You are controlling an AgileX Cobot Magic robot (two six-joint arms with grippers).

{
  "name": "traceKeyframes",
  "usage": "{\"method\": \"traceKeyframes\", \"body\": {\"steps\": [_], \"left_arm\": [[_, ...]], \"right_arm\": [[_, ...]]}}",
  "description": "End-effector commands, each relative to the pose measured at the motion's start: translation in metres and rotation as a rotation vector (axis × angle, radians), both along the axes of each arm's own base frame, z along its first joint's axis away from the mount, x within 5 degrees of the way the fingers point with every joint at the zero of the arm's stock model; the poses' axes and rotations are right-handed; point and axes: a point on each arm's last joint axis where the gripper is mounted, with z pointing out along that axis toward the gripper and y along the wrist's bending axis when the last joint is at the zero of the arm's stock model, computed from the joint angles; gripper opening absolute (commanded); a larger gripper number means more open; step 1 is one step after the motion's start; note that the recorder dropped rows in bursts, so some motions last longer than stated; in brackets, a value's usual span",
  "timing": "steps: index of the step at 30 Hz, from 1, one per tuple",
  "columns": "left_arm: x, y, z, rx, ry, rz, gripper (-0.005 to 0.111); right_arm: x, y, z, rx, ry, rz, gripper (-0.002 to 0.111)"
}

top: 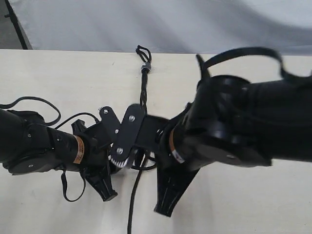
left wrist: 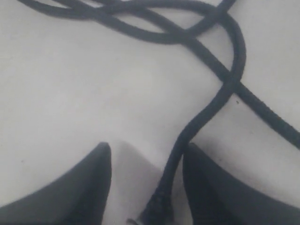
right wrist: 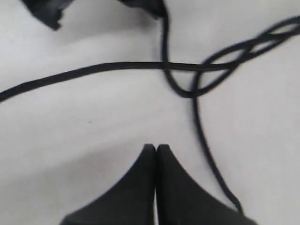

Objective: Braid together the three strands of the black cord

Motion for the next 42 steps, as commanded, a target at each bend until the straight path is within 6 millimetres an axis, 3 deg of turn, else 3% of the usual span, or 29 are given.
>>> {"method": "traceKeyframes", "body": {"steps": [1, 4, 23, 27, 31, 34, 39, 42], "left_arm": [[-0.003, 0.006, 0.021, -0.016, -0.016, 0.065, 0.004], [-0.005, 0.008, 0.024, -0.002, -0.014, 0.073, 0.0], [-0.005, 0.008, 0.024, -0.009, -0.011, 0.084, 0.0], [-0.005, 0.008, 0.024, -0.011, -0.009, 0.088, 0.017], [-0.005, 0.008, 0.025, -0.019, -0.007, 0.098, 0.053], [-0.007, 0.011, 0.03, -0.008, -0.003, 0.118, 0.072], [-0.011, 0.017, 0.052, -0.03, -0.039, 0.161, 0.072], [-0.016, 0.022, 0.068, -0.042, -0.056, 0.204, 0.057]], "right_arm": [[0.003, -0.022, 0.038, 0.069, -0.143, -0.158, 0.0], [0.001, -0.025, 0.047, 0.096, -0.156, -0.161, 0.0], [0.0, -0.025, 0.046, 0.106, -0.137, -0.172, 0.0], [0.0, -0.025, 0.046, 0.106, -0.137, -0.172, 0.0], [0.0, -0.025, 0.046, 0.106, -0.137, -0.172, 0.0], [0.0, -0.025, 0.046, 0.106, -0.137, -0.172, 0.0], [0.0, -0.025, 0.046, 0.101, -0.144, -0.169, 0.0], [0.002, -0.032, 0.052, 0.079, -0.192, -0.191, 0.0]]}}
